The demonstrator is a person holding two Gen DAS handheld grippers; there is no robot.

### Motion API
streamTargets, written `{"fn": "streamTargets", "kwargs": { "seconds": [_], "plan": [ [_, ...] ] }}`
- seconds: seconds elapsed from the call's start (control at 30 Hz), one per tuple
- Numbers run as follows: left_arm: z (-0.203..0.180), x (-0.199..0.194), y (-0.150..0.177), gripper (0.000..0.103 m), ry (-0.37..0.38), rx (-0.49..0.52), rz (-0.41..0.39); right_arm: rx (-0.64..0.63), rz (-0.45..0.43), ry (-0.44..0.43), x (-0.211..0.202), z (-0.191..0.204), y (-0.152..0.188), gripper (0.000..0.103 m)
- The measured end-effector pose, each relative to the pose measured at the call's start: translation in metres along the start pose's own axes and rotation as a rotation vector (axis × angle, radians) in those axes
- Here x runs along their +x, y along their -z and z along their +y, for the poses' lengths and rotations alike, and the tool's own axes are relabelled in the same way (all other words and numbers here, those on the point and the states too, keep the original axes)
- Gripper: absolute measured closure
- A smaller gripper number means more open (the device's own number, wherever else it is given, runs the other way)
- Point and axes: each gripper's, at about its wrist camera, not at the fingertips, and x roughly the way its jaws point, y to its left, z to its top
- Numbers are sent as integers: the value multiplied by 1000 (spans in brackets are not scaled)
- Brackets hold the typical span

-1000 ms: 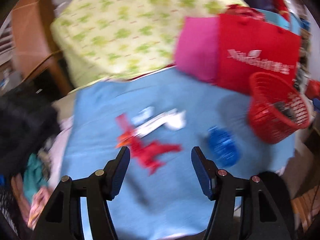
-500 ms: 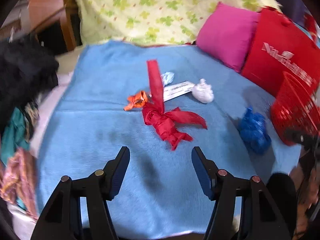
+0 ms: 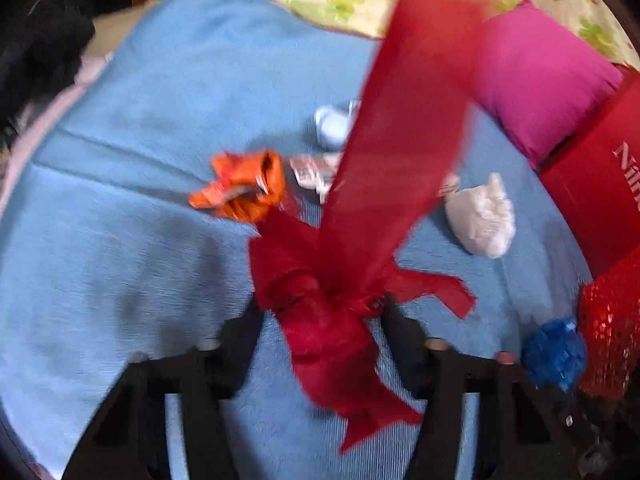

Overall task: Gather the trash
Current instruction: 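Grasp the red ribbon with the left tool while the right tool grasps the blue bag, then carry the blue bag over the red basket and open the right tool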

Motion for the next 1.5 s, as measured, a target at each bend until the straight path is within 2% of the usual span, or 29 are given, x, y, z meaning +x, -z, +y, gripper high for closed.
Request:
{"fn": "streamTargets", "kwargs": {
  "seconds": [0.07,0.17,0.33,0.5,0.73,0.9,1.2,1.5],
  "plan": [
    [0,-2,1,64,-6,-6,-38,-20,-10,10,-1,4,1,48],
    [4,-8,5,72,23,-29,-34,-24,-15,10,-8,8,4,49],
    [3,-51,27,73,23,-20,-90,-54,-52,-36,-34,29,9,49],
    [-25,-122,54,73,-42,89,-201,-119,-120,-86,-75,62,16,49],
    [-57,-211,72,73,-50,185,-371,-182,-229,-135,-137,98,26,49],
    [-80,-256,86,73,-57,244,-474,-205,-311,-155,-181,111,32,49],
    [-104,-305,107,72,-43,339,-588,-229,-442,-158,-240,125,38,49],
    [-116,-315,116,72,-45,370,-616,-236,-522,-159,-275,124,38,49]
  ]
}}
